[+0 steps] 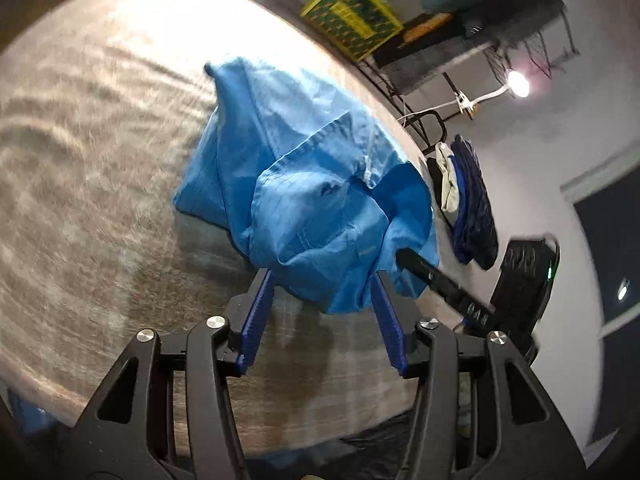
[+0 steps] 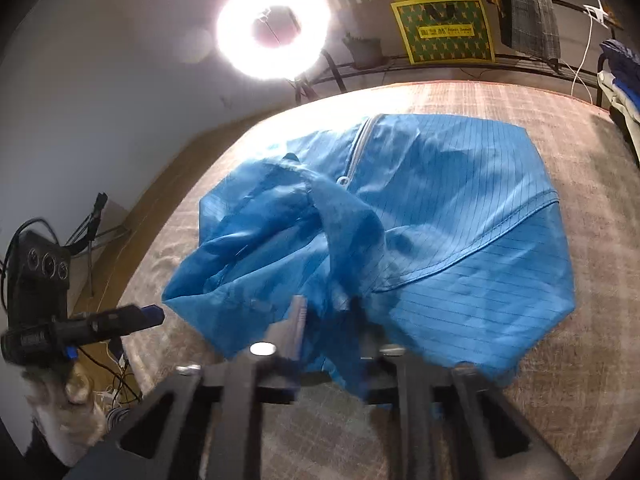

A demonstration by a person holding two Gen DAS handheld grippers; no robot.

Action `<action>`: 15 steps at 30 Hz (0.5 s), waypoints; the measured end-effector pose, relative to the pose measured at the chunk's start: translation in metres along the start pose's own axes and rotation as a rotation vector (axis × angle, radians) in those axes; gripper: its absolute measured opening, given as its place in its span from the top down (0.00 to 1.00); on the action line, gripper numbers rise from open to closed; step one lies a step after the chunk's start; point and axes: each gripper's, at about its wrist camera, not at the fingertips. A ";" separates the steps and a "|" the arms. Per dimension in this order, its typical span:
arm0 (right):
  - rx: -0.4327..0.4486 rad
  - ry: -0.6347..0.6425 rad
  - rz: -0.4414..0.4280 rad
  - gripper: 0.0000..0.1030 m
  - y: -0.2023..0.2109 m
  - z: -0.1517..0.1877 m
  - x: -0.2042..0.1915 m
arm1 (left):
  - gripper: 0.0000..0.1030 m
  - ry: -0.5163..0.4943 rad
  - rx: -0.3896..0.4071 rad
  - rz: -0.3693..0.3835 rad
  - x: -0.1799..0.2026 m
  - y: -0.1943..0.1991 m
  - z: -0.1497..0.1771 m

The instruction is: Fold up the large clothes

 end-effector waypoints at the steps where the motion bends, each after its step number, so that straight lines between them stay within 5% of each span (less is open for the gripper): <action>1: 0.011 0.000 -0.010 0.98 0.002 0.002 0.000 | 0.49 0.033 -0.012 0.000 -0.003 -0.005 -0.003; 6: 0.061 0.054 -0.033 1.00 0.015 0.006 -0.005 | 0.49 0.150 -0.020 0.029 -0.019 -0.025 -0.014; 10: 0.092 0.097 -0.035 1.00 0.023 0.006 -0.007 | 0.85 0.119 -0.025 0.045 -0.017 -0.036 -0.013; 15: 0.157 0.083 -0.076 1.00 0.038 0.009 0.003 | 0.97 0.098 0.029 0.115 -0.018 -0.025 -0.015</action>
Point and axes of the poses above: each gripper's, at about its wrist camera, not at the fingertips, and y roughly against the way its jaws point, x to its right, z to its underside, and after that the axes turned 3 degrees about y, right-handed
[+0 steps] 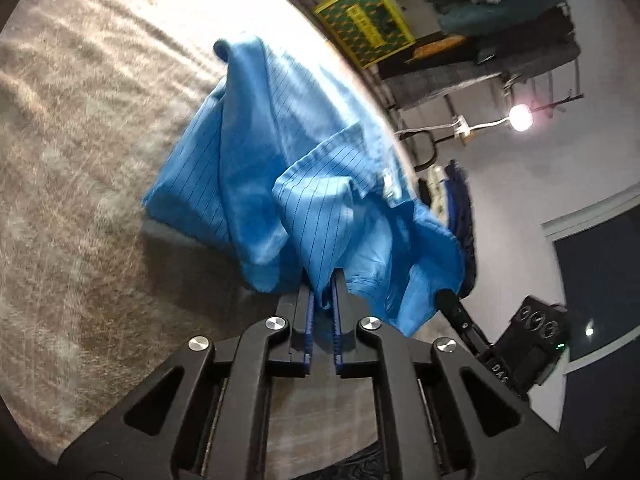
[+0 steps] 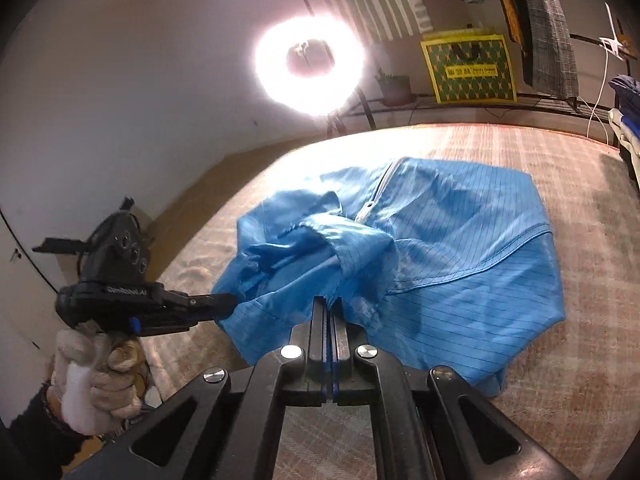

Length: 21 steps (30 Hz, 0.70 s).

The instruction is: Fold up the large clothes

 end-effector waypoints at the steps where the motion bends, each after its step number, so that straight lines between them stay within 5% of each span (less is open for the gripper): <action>1: 0.020 -0.013 -0.010 1.00 0.004 0.001 0.003 | 0.97 0.004 0.015 0.015 -0.003 0.005 0.000; 7: 0.115 -0.172 -0.111 1.00 0.022 0.020 0.039 | 0.99 0.063 0.044 0.076 -0.023 0.013 -0.002; 13: -0.004 -0.135 -0.054 1.00 0.006 0.036 0.038 | 0.97 -0.057 0.040 -0.032 -0.015 0.009 0.014; 16: -0.019 -0.056 -0.012 0.87 0.019 0.031 0.031 | 0.75 -0.127 0.054 -0.079 -0.002 0.020 0.025; 17: -0.017 -0.012 0.025 0.69 0.025 0.026 0.026 | 0.73 -0.156 0.068 -0.083 0.004 0.027 0.030; 21: -0.037 0.153 0.074 0.51 0.031 0.003 -0.001 | 0.72 -0.275 0.126 -0.090 0.038 0.041 0.048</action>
Point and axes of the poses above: each gripper's, at about its wrist camera, not at the fingertips, and y roughly against the way its jaws point, x to its right, z to its underside, and after that the axes turned 3 degrees about y, right-handed
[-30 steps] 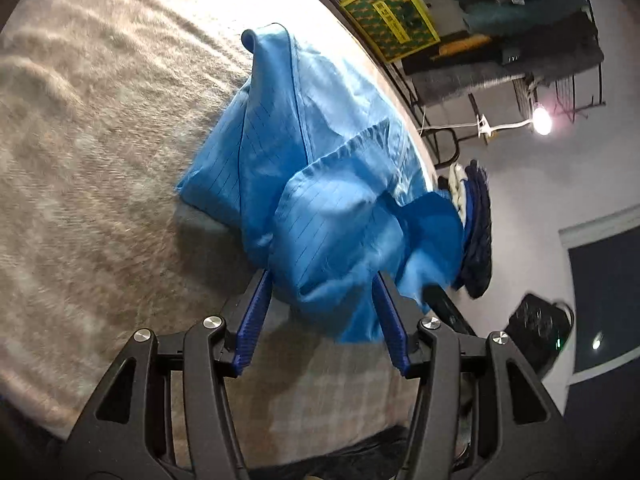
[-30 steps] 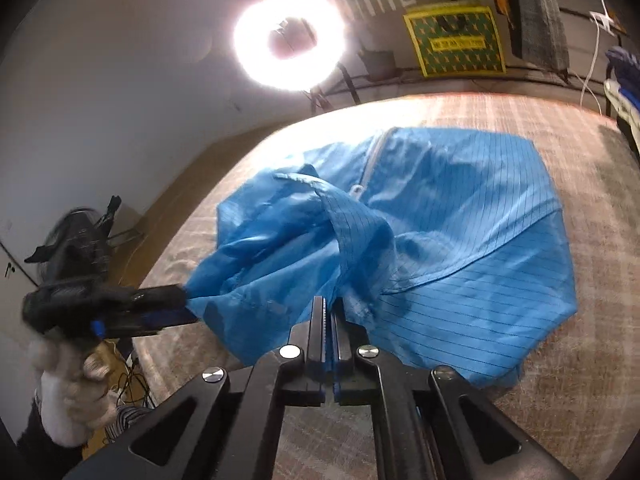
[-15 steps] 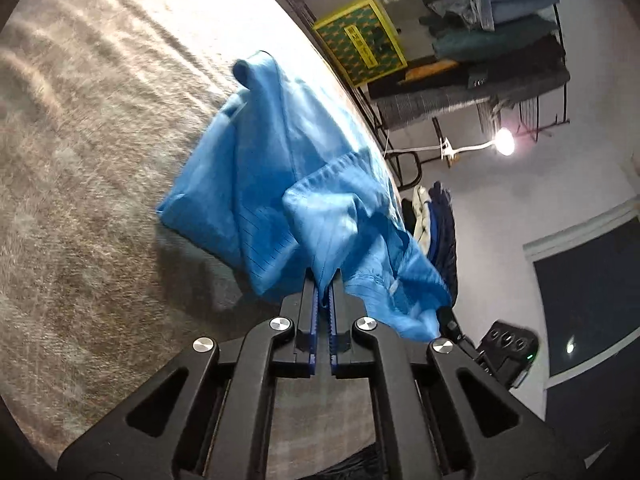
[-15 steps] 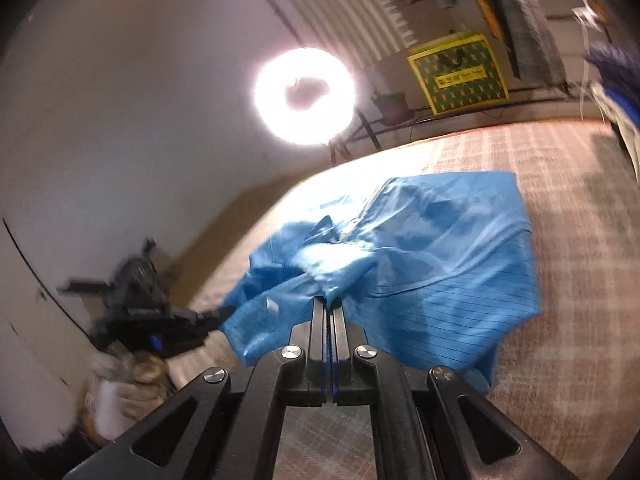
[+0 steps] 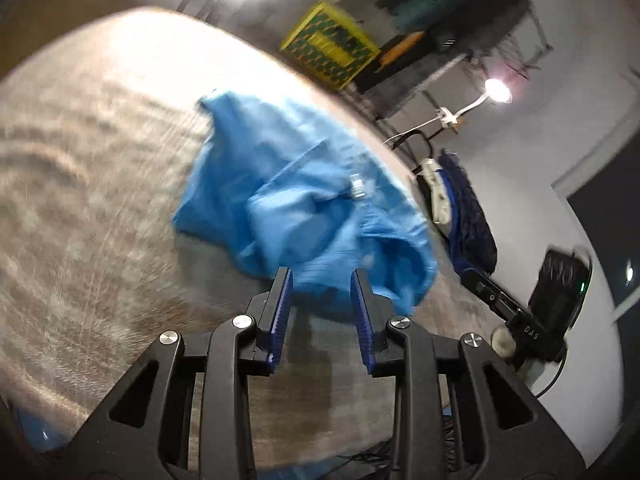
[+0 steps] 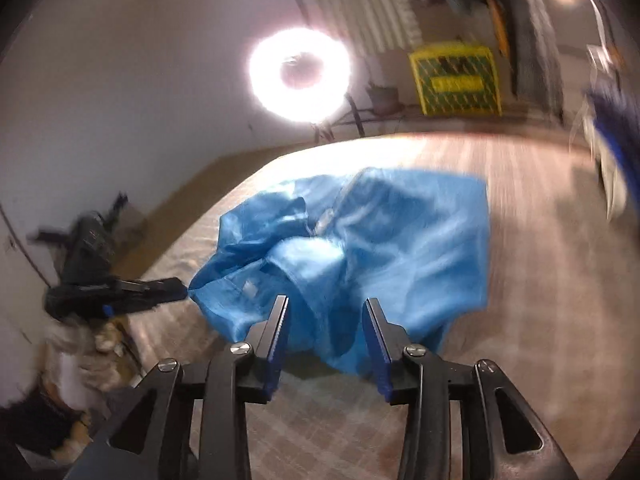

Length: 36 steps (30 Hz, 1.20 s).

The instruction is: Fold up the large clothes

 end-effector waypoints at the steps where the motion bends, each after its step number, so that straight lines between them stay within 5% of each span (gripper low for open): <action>1: -0.017 0.062 -0.008 0.44 -0.002 -0.007 -0.009 | 0.72 -0.025 0.005 0.009 0.010 0.000 0.001; 2: -0.032 0.134 0.005 0.34 -0.007 -0.012 -0.019 | 0.72 -0.052 -0.001 0.028 0.019 -0.002 0.002; 10: -0.205 0.402 0.137 0.36 -0.066 -0.015 -0.038 | 0.72 -0.107 -0.112 0.038 0.040 -0.064 0.010; 14: -0.240 0.469 0.170 0.67 -0.086 -0.014 -0.040 | 0.72 -0.116 -0.175 0.030 0.036 -0.084 0.017; 19: -0.260 0.526 0.196 0.78 -0.091 -0.013 -0.043 | 0.73 -0.135 -0.236 0.011 0.031 -0.099 0.031; 21: -0.293 0.478 0.143 0.89 -0.090 -0.015 -0.036 | 0.73 -0.145 -0.236 0.013 0.033 -0.098 0.033; 23: -0.282 0.464 0.170 0.89 -0.085 -0.017 -0.031 | 0.73 -0.159 -0.238 0.015 0.035 -0.097 0.034; 26: -0.210 0.534 0.284 0.52 -0.079 -0.021 -0.038 | 0.73 -0.170 -0.244 0.012 0.037 -0.098 0.035; 27: -0.194 0.547 0.294 0.48 -0.078 -0.024 -0.041 | 0.73 -0.173 -0.243 0.010 0.038 -0.098 0.035; 33: -0.263 0.503 0.209 0.82 -0.094 -0.031 -0.036 | 0.73 -0.197 -0.240 -0.002 0.037 -0.095 0.036; 36: -0.274 0.215 -0.016 0.96 -0.090 -0.035 -0.001 | 0.73 -0.212 -0.238 -0.010 0.038 -0.095 0.037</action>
Point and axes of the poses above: each gripper's, at about its wrist camera, not at the fingertips, and y roughly against the way its jaws point, x to its right, z to its underside, and after that the axes turned 3 degrees about y, right-handed
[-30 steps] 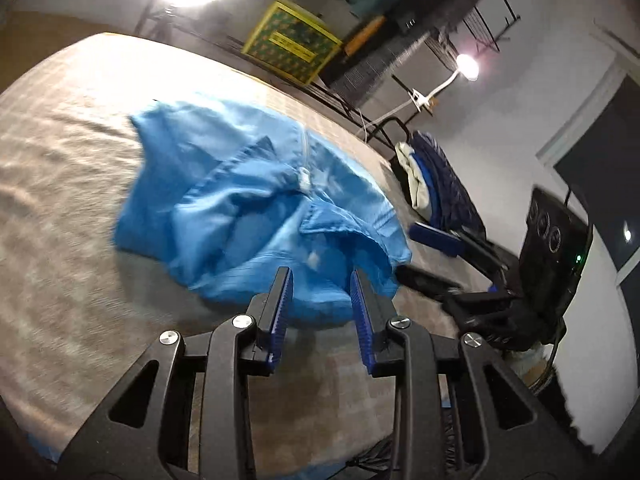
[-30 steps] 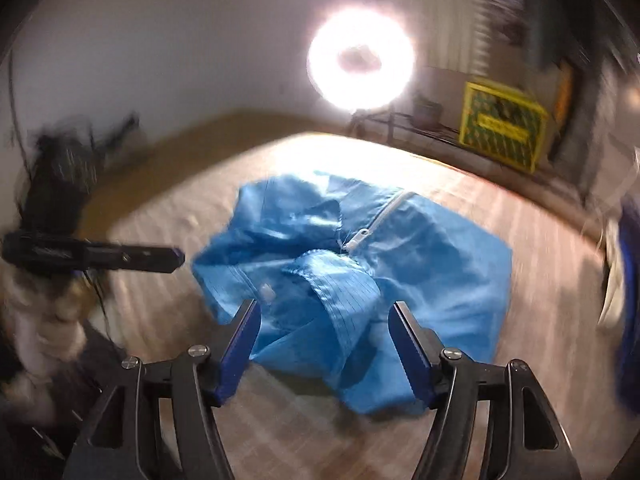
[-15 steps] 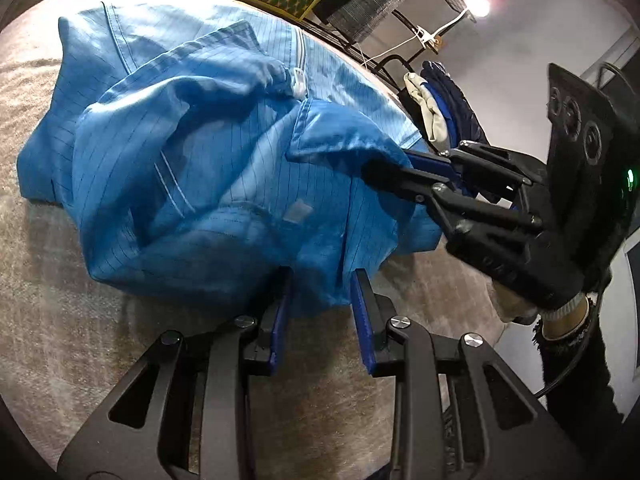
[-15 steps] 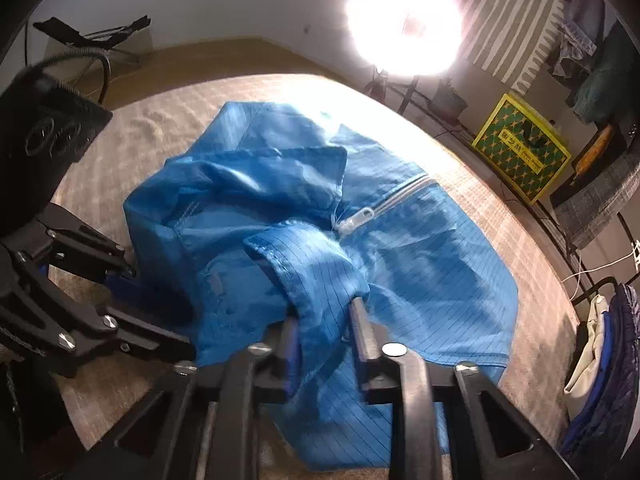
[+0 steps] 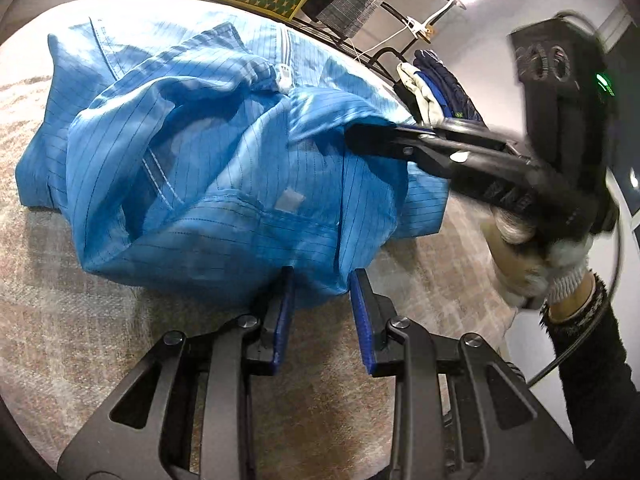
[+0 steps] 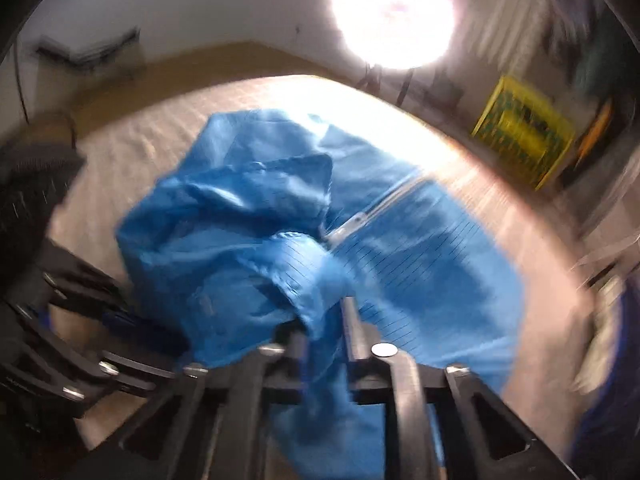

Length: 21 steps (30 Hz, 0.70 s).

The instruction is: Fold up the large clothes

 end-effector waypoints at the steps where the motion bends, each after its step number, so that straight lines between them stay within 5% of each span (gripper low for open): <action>1: 0.020 -0.104 -0.106 0.97 0.002 0.005 0.014 | 0.73 -0.003 0.000 -0.001 0.000 0.000 0.000; 3: 0.108 -0.381 -0.376 0.99 0.006 0.020 0.052 | 0.73 -0.011 0.001 -0.002 0.001 -0.001 0.000; 5: 0.146 -0.509 -0.455 1.00 0.005 0.032 0.072 | 0.73 -0.009 -0.002 0.002 0.001 -0.001 -0.001; 11: 0.104 -0.277 -0.143 0.92 0.017 0.019 0.052 | 0.72 -0.007 0.074 0.075 0.013 0.020 -0.013; 14: 0.111 -0.198 -0.038 0.68 0.021 0.006 0.044 | 0.70 -0.021 0.094 0.063 0.021 0.019 -0.026; 18: 0.086 -0.147 0.018 0.68 0.015 -0.010 0.041 | 0.70 0.019 0.035 0.079 0.015 -0.002 -0.034; 21: 0.065 -0.198 -0.021 0.71 0.005 -0.014 0.050 | 0.76 0.076 0.003 0.137 0.006 -0.016 -0.033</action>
Point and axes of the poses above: each gripper's, at about its wrist camera, not at the fingertips, and y roughly against the way its jaws point, x to its right, z to its underside, and after that the axes turned 3 degrees about y, right-handed
